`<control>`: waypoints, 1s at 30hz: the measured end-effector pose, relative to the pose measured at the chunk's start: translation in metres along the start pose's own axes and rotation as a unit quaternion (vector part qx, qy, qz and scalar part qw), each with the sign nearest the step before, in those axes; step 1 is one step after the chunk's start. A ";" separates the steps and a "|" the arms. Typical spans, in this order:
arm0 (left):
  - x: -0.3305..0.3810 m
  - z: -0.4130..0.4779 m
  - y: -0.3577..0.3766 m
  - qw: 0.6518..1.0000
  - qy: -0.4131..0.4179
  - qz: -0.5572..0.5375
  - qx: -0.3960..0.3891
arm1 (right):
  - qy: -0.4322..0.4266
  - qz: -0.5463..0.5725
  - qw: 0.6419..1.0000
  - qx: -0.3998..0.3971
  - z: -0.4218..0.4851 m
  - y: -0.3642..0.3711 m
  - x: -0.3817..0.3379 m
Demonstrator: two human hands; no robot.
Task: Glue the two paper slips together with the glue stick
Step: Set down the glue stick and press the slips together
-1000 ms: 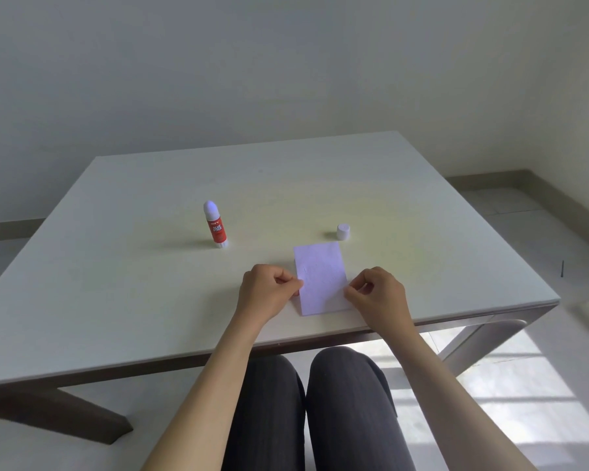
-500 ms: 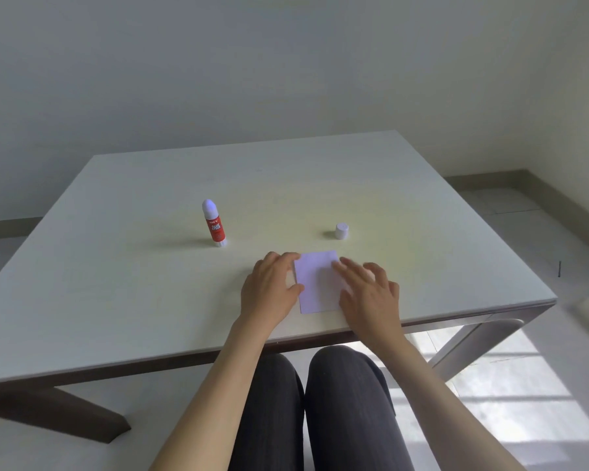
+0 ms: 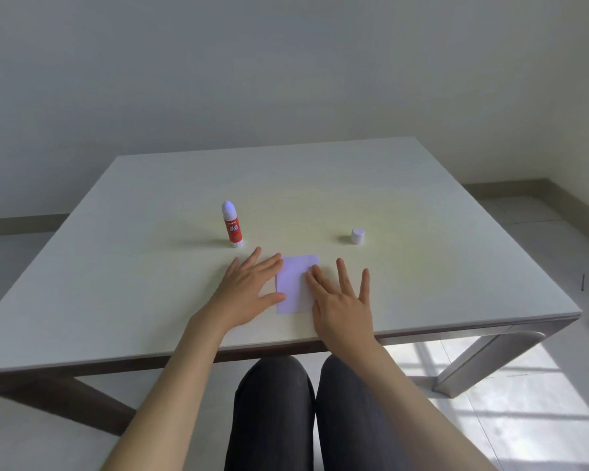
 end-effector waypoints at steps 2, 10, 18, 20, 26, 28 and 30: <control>-0.004 -0.002 0.002 0.999 0.014 -0.028 -0.034 | 0.000 -0.001 1.000 -0.005 -0.001 -0.002 0.001; -0.010 0.000 0.002 0.997 0.009 -0.051 -0.051 | -0.114 -0.025 0.991 -0.057 -0.002 -0.006 -0.023; -0.007 0.002 -0.002 0.999 0.011 -0.014 -0.050 | -0.095 -0.017 0.990 -0.099 0.023 -0.006 -0.006; -0.008 0.001 0.000 0.998 0.009 -0.033 -0.050 | -0.133 -0.011 0.985 -0.111 0.012 0.000 -0.014; -0.009 0.001 0.000 0.998 0.006 -0.039 -0.053 | -0.043 -0.008 0.991 -0.127 0.032 -0.012 0.009; -0.009 0.001 -0.001 0.998 0.008 -0.035 -0.053 | -0.060 0.007 0.992 -0.108 0.027 -0.007 -0.004; -0.008 0.000 0.000 0.998 0.009 -0.036 -0.054 | -0.107 0.021 0.989 -0.104 0.011 0.001 -0.019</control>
Point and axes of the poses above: each hand's wrist, its own z-axis towards the middle knuckle, its own y-axis out of the palm, x = y × z, the point moved 1 cm from there along z, towards the middle knuckle, and after that the axes turned 13 degrees about -y, right-handed, at the moved point
